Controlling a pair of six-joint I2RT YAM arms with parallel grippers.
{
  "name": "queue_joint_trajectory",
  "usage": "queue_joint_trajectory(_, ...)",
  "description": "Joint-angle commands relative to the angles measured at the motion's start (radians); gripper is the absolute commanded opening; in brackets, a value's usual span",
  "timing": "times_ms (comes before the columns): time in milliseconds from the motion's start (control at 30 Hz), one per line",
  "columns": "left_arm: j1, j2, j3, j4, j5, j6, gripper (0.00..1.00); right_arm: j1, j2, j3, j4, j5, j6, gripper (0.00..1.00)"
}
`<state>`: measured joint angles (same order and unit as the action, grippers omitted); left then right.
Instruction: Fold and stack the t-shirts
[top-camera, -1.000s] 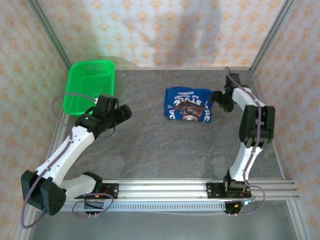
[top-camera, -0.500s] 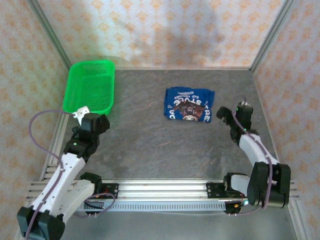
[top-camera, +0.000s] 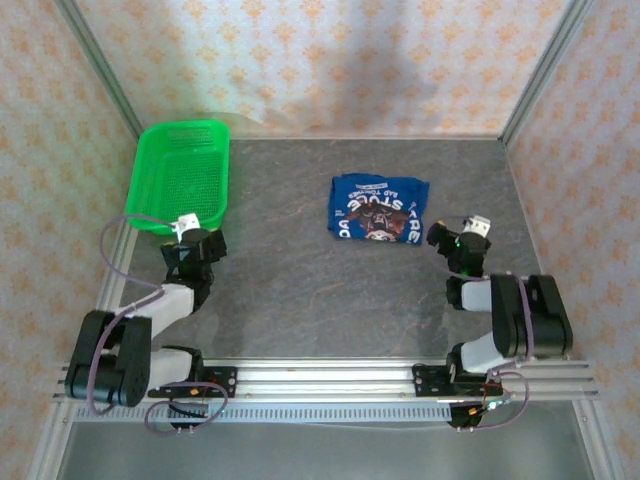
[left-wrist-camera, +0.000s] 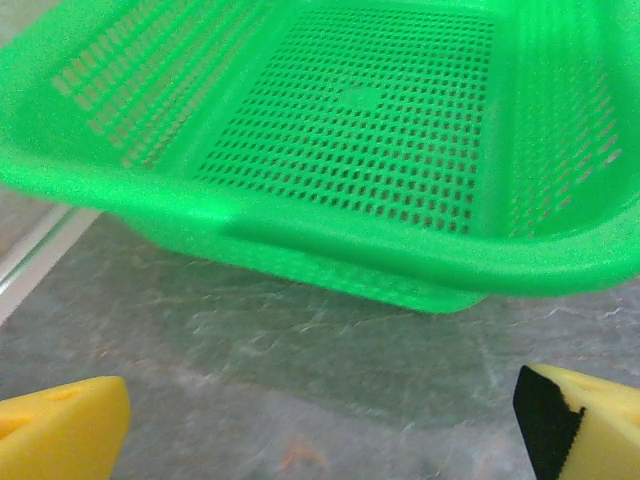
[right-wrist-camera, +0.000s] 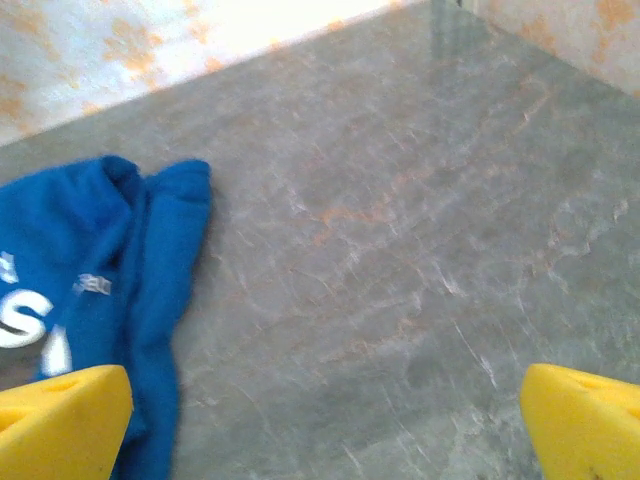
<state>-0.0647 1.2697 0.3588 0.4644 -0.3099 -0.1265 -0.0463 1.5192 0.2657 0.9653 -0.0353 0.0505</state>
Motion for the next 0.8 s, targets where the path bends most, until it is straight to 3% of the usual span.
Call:
queue_joint_trajectory(0,0.006,0.100,0.027,0.245,0.031,0.070,1.00,-0.003,0.014,-0.035,0.179,0.065,0.000,0.99)
queue_joint_trajectory(33,0.006,0.157,0.026,0.293,0.051,0.080,1.00,-0.003,-0.015,-0.010,0.093,0.077,0.005,0.99)
queue_joint_trajectory(100,0.001,0.246,0.038,0.374,0.076,0.112,1.00,0.007,0.019,0.024,0.093,0.077,-0.013,0.99)
queue_joint_trajectory(133,0.000,0.215,0.056,0.276,0.081,0.097,1.00,0.015,0.028,0.040,0.071,0.076,-0.022,0.99)
queue_joint_trajectory(200,0.002,0.230,0.045,0.340,0.077,0.102,1.00,0.020,0.003,0.085,-0.050,0.069,-0.030,0.99)
queue_joint_trajectory(400,0.002,0.225,0.051,0.307,0.077,0.100,1.00,0.025,0.018,0.074,-0.002,0.057,-0.041,0.99)
queue_joint_trajectory(633,0.002,0.225,0.052,0.306,0.078,0.100,1.00,0.025,0.023,0.121,-0.084,-0.056,-0.084,0.99)
queue_joint_trajectory(767,0.002,0.224,0.052,0.304,0.077,0.100,1.00,0.025,0.025,0.129,-0.098,-0.059,-0.086,0.99)
